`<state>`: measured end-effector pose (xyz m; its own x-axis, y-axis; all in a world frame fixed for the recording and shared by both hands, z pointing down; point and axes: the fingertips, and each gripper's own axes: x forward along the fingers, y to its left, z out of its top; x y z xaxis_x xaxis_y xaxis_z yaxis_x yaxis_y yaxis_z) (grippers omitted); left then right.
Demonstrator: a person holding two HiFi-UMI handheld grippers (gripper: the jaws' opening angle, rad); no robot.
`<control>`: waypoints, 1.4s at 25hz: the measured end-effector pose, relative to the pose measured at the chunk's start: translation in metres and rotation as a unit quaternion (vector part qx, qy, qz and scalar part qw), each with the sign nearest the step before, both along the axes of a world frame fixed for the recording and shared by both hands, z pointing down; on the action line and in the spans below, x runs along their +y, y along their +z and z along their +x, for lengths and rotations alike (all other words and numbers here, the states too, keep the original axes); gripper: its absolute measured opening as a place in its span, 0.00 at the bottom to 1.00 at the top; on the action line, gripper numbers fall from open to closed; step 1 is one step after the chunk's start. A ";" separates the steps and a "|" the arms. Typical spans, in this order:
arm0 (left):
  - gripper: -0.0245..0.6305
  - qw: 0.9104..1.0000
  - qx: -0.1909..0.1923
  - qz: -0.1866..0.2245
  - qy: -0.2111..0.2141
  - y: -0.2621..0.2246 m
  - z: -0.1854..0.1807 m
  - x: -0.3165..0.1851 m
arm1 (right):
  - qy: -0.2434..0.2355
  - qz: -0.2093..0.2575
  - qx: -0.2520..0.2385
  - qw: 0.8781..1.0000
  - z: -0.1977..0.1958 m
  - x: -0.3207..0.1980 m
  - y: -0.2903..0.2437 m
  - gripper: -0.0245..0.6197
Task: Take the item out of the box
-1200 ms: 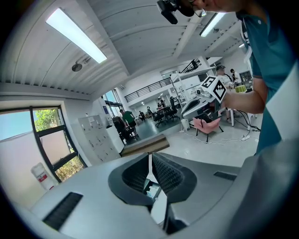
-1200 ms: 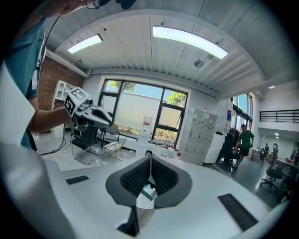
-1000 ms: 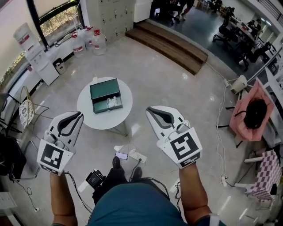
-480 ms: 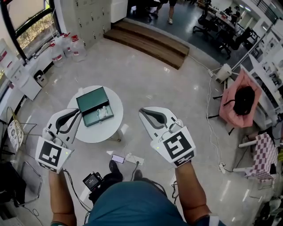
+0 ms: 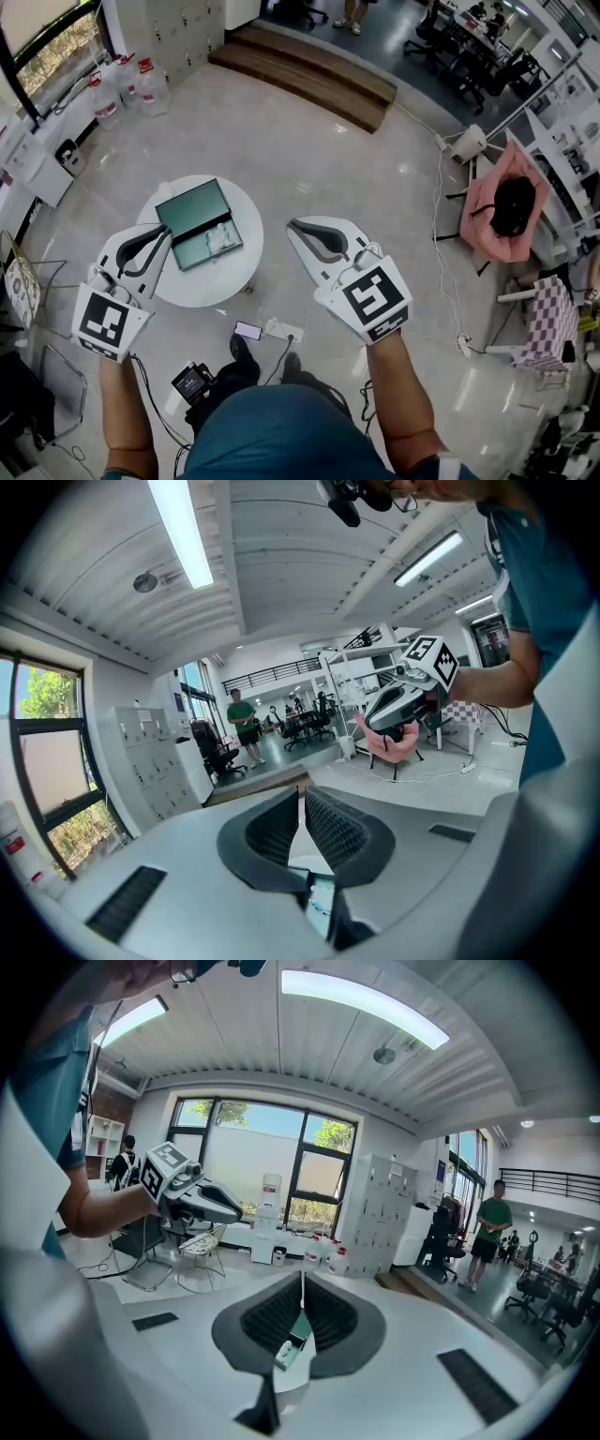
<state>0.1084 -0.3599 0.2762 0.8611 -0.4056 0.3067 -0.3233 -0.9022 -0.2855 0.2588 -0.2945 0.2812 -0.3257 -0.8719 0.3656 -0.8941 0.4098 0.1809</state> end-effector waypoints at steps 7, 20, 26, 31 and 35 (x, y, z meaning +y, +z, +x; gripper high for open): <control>0.10 1.000 -0.008 -0.020 -0.014 0.028 -0.025 -0.058 | -0.021 -0.026 -0.011 0.999 -0.021 -0.075 0.036 0.10; 0.10 0.995 -0.030 -0.068 -0.068 0.120 -0.079 -0.116 | -0.073 -0.093 -0.018 0.993 -0.056 -0.173 0.155 0.10; 0.10 0.991 -0.036 -0.092 -0.089 0.172 -0.106 -0.134 | -0.099 -0.127 -0.016 0.987 -0.082 -0.211 0.223 0.10; 0.10 0.987 -0.041 -0.115 -0.106 0.206 -0.121 -0.144 | -0.121 -0.160 -0.009 0.980 -0.096 -0.233 0.275 0.10; 0.10 0.983 -0.048 -0.133 -0.114 0.243 -0.125 -0.155 | -0.137 -0.188 -0.003 0.973 -0.101 -0.252 0.328 0.10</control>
<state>-0.0163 -0.5149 0.5195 0.7194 -0.4792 0.5028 -0.5087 -0.8564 -0.0883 0.1580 -0.5465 0.6094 -0.5290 -0.5570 0.6402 -0.7429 0.6686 -0.0323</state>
